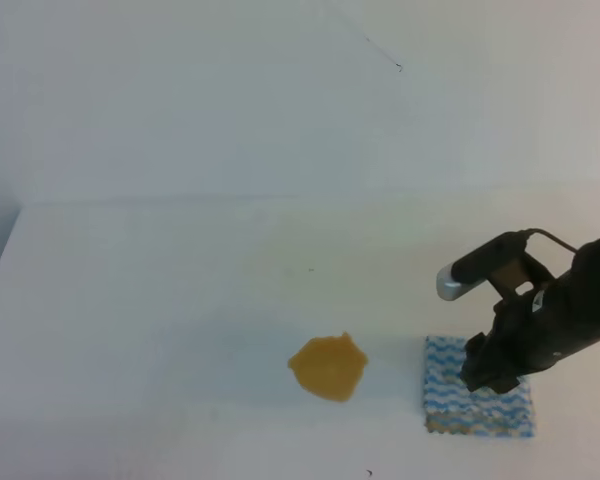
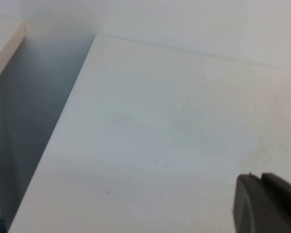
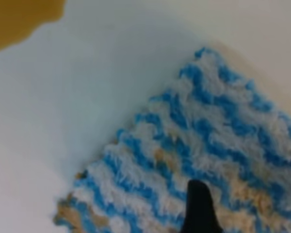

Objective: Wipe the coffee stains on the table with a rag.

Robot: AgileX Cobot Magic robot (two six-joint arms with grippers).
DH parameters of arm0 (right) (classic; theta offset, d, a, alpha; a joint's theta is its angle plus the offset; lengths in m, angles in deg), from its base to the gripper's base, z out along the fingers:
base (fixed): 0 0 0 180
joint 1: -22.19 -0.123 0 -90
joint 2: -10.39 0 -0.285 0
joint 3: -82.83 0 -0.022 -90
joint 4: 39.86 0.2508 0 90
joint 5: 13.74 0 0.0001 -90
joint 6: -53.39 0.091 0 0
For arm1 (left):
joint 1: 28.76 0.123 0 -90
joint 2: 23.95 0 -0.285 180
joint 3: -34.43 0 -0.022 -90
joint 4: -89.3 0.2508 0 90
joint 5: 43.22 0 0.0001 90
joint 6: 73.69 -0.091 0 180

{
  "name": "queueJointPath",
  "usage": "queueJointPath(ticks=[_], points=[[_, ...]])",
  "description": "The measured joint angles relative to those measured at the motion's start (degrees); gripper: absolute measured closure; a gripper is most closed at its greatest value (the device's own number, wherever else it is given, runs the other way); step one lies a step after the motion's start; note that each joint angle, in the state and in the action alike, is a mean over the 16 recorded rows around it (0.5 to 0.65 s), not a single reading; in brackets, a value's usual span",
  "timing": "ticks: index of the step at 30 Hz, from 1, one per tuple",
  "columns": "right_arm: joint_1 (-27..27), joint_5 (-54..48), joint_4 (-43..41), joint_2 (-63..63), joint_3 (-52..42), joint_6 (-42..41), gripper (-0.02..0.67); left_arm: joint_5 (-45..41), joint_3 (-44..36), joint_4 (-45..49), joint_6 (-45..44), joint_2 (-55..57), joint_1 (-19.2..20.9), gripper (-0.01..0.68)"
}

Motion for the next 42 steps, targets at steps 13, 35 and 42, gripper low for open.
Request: queueJointPath(ticks=[13, 35, 42], points=[[0.0, -0.5, 0.7, -5.7, 1.9, 0.0, 0.467, 0.0, 0.0, 0.0, -0.1, 0.0, 0.0, 0.674], [-3.8, -22.2, 2.4, -15.4, 27.6, 2.2, 0.652, 0.0, 0.0, 0.0, 0.0, 0.0, 0.0, 0.674], [-6.7, -26.7, -2.9, -21.8, 35.9, 5.8, 0.652, 0.0, 0.0, 0.0, 0.0, 0.0, 0.0, 0.674]])
